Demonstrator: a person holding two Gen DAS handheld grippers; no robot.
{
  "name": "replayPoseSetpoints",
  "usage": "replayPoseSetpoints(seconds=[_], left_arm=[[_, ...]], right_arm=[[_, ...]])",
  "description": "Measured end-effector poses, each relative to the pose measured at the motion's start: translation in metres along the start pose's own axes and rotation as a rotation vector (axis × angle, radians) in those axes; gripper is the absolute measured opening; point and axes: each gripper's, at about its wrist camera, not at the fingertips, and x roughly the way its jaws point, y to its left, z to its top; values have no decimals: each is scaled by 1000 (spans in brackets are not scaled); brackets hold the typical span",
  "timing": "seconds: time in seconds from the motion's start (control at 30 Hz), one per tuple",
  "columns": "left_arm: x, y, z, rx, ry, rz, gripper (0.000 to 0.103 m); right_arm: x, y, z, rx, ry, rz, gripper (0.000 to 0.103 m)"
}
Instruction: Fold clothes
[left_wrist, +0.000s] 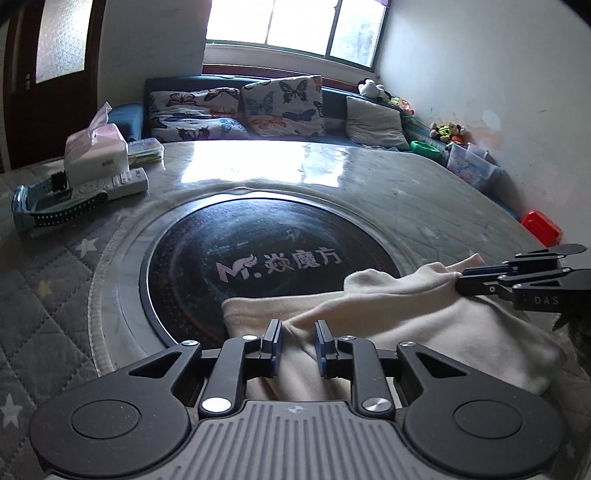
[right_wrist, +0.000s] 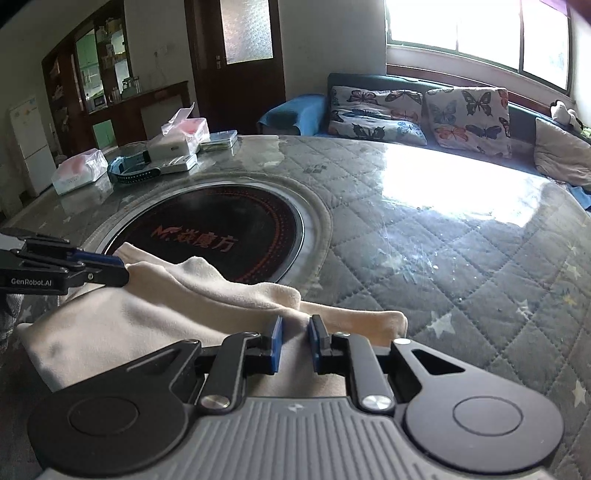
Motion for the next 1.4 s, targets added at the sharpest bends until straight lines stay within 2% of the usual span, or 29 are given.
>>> replayPoseSetpoints(seconds=[0.27,0.37,0.6,0.77,0.9,1.03,1.17,1.4], left_arm=[[-3,-17,7,67,-39,-14,22],[7,-22,9,93,-27,-3,22],[21,-20,14,56,7,15,25],[11,-21,14,57,-13,21,25],[1,-28,13,57,-28,-4,25],[-10,-46,5,103,-36,-41,25],[-19,-58,-4,129,-30,-66,25],[-35,-47,-17,75,-33,-39,25]], right_arm=[[7,2,4,-19,-3,-11,14],[9,4,6,-31,-3,-16,14],[3,11,7,-62,-20,-19,15],[-4,21,9,-94,-40,-17,15],[-1,38,14,-129,-43,33,15],[18,48,20,-133,-25,53,15],[34,53,21,-144,-12,34,15],[18,62,23,-160,-41,54,15]])
